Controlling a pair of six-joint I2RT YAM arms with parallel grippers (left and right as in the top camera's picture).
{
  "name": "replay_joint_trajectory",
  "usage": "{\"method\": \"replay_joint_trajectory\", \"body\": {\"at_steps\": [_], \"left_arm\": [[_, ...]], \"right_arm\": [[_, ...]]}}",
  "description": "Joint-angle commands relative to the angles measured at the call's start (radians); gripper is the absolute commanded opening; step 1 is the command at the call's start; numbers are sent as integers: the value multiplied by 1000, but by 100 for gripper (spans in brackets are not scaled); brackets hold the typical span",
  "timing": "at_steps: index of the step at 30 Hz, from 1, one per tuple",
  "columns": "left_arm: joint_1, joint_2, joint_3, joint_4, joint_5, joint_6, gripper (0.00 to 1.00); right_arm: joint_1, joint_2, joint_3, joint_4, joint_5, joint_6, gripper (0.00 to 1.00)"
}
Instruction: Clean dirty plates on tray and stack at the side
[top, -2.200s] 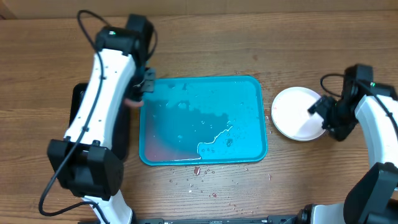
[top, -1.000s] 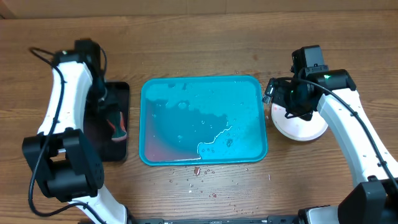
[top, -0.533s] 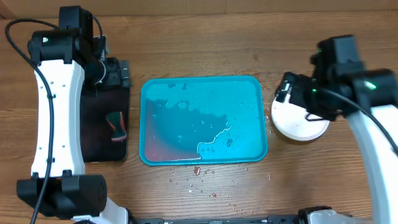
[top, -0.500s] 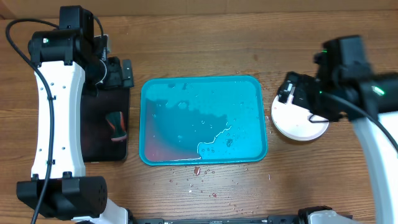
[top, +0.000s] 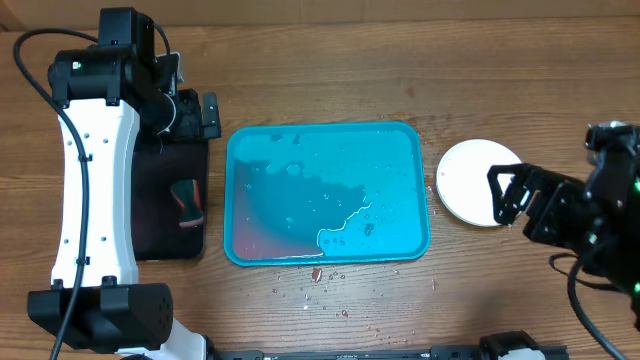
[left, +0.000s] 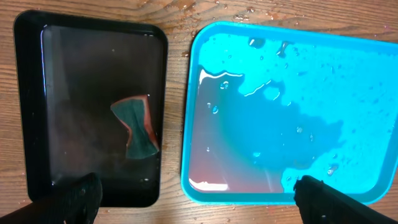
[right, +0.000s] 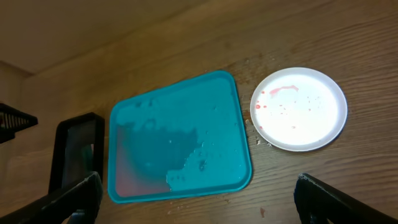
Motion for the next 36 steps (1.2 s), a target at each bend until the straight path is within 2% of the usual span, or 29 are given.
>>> {"method": "replay_joint_trajectory", "body": {"at_steps": [1, 9, 14, 17, 25, 31, 36], "left_arm": [[-2, 0, 15, 4, 18, -10, 100], [-2, 0, 15, 4, 18, -10, 100], [-2, 0, 15, 4, 18, -10, 100], [-2, 0, 15, 4, 18, -10, 100], [-2, 0, 15, 4, 18, -10, 100], [-2, 0, 15, 4, 18, -10, 100], [-2, 0, 15, 4, 18, -10, 100]], "right_arm": [[1, 0, 19, 4, -14, -22, 100], [1, 6, 19, -23, 32, -22, 100], [2, 23, 18, 21, 90, -23, 100], [1, 24, -16, 103, 91, -65, 100], [1, -80, -338, 581, 49, -228, 100], [1, -261, -747, 1014, 46, -285, 100], [1, -431, -1053, 1261, 45, -283, 100]]}}
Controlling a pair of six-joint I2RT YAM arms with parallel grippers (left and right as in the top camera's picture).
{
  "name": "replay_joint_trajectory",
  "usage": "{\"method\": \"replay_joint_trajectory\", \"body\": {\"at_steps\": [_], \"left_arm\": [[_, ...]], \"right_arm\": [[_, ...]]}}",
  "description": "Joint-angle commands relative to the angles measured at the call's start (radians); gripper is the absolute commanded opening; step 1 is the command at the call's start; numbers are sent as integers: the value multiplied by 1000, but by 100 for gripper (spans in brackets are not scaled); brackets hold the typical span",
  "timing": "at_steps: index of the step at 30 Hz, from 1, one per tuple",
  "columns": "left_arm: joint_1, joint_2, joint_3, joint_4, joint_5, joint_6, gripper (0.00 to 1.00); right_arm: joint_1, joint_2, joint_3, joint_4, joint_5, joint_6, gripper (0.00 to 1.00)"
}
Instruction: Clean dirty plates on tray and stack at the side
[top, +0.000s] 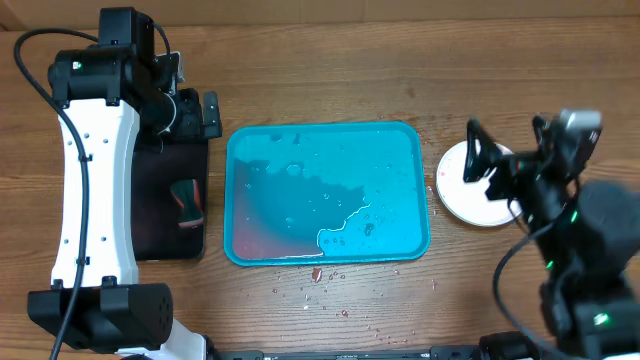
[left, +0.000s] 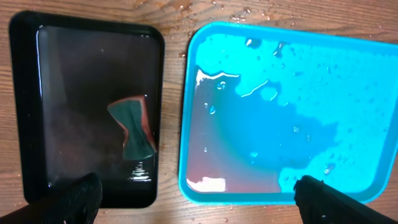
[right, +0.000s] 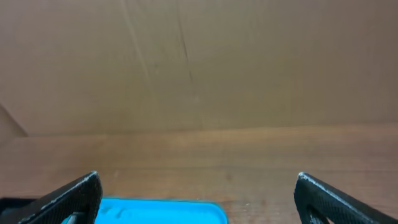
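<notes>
A white plate (top: 457, 188) lies on the table to the right of the blue tray (top: 244, 160). My right gripper (top: 508, 152) stands open over the plate's right half and covers part of it. In the right wrist view the camera looks level across the table; only the tray's far rim (right: 163, 204) shows between the open fingers (right: 69, 198), and the plate is out of view. The blue tray (left: 194, 93) holds puddles of water, tinged reddish at one corner. My left gripper (left: 196, 205) hangs open and holds nothing, high above the gap between the two trays.
A black tray (top: 148, 240) of water stands left of the blue tray, with a green and red sponge (left: 132, 127) in it. Droplets and red specks (top: 316, 273) dot the wood in front of the blue tray. A plain brown wall (right: 199, 62) stands behind the table.
My right arm has moved from the table's right edge to above the plate, and its camera has tipped up from looking down at plate and tray to looking level. The left arm has barely shifted.
</notes>
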Motion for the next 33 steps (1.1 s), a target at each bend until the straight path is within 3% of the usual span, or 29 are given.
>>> {"method": "replay_joint_trajectory", "body": {"at_steps": [1, 8, 16, 33], "left_arm": [[-2, 0, 16, 2, 7, -10, 100], [-2, 0, 16, 2, 7, -10, 100], [-3, 1, 16, 2, 6, -10, 100], [-3, 1, 16, 2, 3, -10, 100]], "right_arm": [[1, -137, -201, 102, -21, -34, 100], [1, -378, -507, 241, -44, -33, 100], [3, -562, -716, 335, -43, -33, 100], [14, -707, -846, 269, -44, -32, 100]]}}
